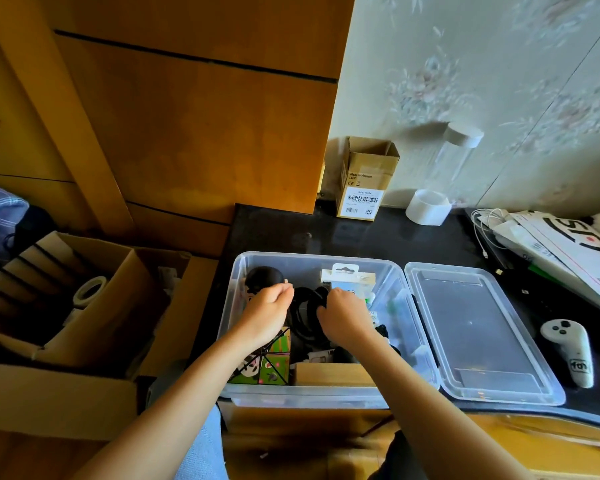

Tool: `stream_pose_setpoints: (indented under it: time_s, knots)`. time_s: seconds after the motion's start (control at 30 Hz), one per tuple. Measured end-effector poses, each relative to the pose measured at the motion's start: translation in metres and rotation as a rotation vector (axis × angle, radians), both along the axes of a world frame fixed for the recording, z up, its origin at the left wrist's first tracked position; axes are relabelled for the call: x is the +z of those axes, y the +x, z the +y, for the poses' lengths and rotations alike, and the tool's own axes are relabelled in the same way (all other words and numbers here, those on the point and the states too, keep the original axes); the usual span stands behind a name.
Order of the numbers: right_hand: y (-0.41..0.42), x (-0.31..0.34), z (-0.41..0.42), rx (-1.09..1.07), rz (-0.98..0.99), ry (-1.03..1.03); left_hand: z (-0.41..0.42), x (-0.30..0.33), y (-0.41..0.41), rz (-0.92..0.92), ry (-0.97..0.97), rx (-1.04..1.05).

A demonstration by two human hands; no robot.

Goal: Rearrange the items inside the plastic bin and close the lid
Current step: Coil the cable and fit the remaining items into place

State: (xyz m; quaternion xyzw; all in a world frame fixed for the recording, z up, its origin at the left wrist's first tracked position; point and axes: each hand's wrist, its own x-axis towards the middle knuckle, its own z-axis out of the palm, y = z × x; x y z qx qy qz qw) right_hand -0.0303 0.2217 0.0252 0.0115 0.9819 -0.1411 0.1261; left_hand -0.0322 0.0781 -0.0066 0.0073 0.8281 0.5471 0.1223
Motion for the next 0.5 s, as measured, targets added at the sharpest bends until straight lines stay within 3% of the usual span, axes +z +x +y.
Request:
stream_pose_setpoints:
  time_s: [0.2, 0.37, 0.5]
  knots:
    - [0.005, -0.008, -0.009, -0.061, 0.038, 0.022, -0.003, 0.004, -0.002, -0.179, 0.044, -0.068]
    - [0.005, -0.011, -0.018, -0.064, 0.064, 0.074, 0.009, 0.008, -0.014, -0.265, -0.083, -0.146]
    - [0.001, -0.014, -0.017, -0.059, 0.081, 0.071, 0.02, 0.014, -0.02, -0.346, -0.056, -0.122]
